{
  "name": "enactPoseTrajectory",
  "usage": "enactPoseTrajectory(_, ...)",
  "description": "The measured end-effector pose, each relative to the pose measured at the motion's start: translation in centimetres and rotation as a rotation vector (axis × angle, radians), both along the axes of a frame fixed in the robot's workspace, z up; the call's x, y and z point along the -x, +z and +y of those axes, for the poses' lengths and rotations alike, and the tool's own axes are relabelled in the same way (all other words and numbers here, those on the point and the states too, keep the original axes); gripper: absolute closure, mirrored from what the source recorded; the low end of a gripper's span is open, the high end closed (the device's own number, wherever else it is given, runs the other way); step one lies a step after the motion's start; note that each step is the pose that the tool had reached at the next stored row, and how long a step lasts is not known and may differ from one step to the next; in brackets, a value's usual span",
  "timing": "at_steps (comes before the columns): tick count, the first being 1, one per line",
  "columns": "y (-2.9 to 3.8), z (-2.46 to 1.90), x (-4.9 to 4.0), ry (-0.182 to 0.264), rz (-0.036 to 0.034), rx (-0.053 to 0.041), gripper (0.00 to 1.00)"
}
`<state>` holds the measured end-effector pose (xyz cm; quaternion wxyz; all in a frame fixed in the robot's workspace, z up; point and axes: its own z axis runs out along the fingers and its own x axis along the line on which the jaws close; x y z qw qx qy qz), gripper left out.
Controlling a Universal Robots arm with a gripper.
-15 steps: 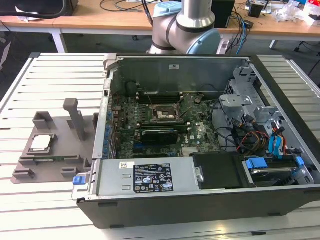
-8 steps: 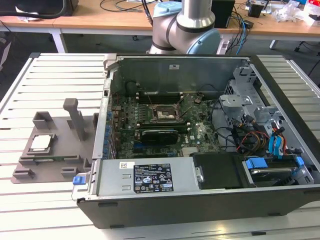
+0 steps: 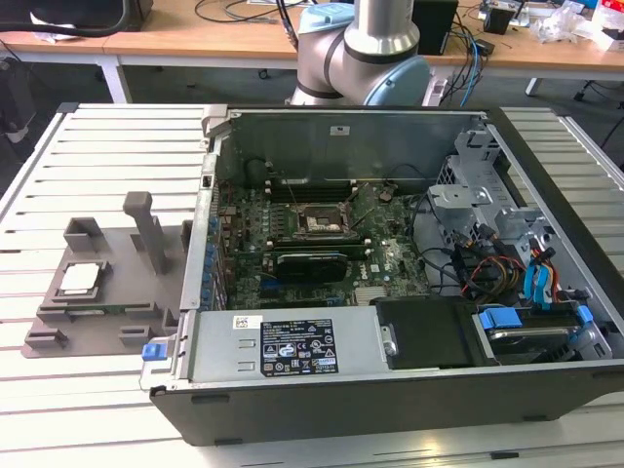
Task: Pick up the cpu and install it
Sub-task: 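Pick up the cpu and move it towards the insertion slot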
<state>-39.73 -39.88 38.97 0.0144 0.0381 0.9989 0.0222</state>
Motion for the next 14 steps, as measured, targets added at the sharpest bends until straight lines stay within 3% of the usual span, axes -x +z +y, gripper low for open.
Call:
enactPoseTrajectory(4, -0.08, 0.0, 0.0, 0.0, -0.0003, -0.0001, 0.4)
enactPoseTrajectory(14, -1.25, 0.0, 0.0, 0.0, 0.0, 0.0, 0.4)
